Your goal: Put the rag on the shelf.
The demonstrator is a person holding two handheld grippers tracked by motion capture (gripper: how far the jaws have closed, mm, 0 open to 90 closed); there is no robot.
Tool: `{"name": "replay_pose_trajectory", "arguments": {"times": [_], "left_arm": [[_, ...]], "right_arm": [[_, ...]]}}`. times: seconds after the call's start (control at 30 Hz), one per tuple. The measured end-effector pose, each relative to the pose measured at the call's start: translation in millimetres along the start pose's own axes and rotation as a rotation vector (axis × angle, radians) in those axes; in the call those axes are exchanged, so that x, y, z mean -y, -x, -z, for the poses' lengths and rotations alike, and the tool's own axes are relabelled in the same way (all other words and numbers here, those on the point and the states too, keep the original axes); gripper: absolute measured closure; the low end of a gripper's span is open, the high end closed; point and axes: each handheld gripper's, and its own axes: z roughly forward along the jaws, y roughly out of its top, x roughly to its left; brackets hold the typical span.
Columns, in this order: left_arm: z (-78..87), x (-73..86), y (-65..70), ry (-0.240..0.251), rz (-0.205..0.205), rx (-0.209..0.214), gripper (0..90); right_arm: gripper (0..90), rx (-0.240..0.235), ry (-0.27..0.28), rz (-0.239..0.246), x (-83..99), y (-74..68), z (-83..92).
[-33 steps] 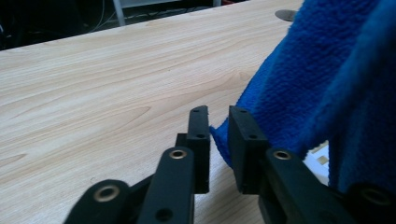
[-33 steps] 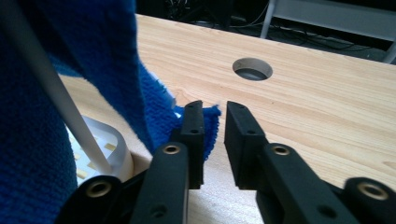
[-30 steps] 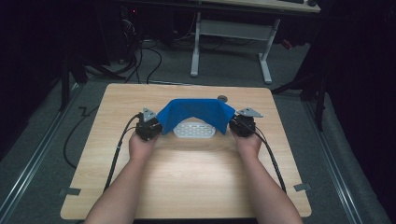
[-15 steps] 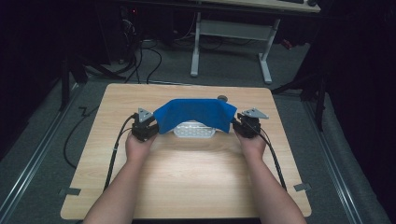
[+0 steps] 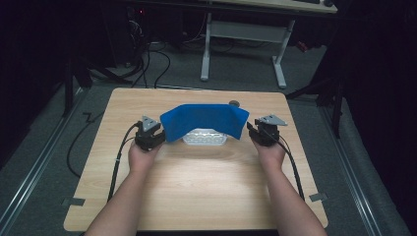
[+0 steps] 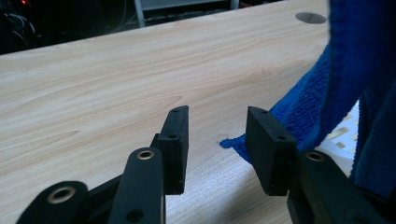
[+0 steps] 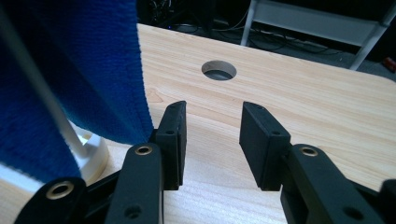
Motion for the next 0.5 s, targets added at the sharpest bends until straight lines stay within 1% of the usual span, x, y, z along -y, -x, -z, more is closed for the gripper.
{"name": "replay_pose_trajectory", "arguments": {"times": [0.07,0.13,0.17,0.2,0.27,0.33,0.4,0.43,0.5], "left_arm": [[3.1,2.4,-1.4,-0.004,0.008,-0.006,60.5],[6.5,4.8,-2.3,-0.01,0.009,-0.018,60.6],[8.9,5.8,-2.7,-0.022,0.015,-0.033,60.6],[11.6,7.0,-3.1,-0.024,0.023,-0.036,60.6],[17.9,9.9,-3.7,-0.028,0.035,-0.037,60.3],[24.5,13.9,-2.7,-0.037,0.037,-0.044,59.7],[31.0,18.4,-1.3,-0.037,0.036,-0.039,59.3],[35.7,22.0,0.4,-0.042,0.033,-0.037,58.9],[44.5,29.2,3.9,-0.043,0.031,-0.026,58.5]], "right_arm": [[61.7,0.0,0.003,0.013,0.1,-0.4,3.7],[61.7,0.0,0.02,0.008,2.0,-0.5,9.1],[61.6,-0.002,0.027,0.005,3.0,-0.1,11.1],[60.7,-0.005,0.022,0.001,4.6,0.2,14.2],[58.9,-0.012,0.014,0.013,7.7,-0.8,19.0],[56.8,-0.006,0.019,0.029,12.4,-3.0,25.9],[54.3,-0.001,-0.005,0.037,16.5,-5.7,31.5],[54.0,-0.008,0.003,0.048,18.9,-6.3,34.4],[51.9,0.0,0.014,0.062,26.3,-9.7,44.1]]}}
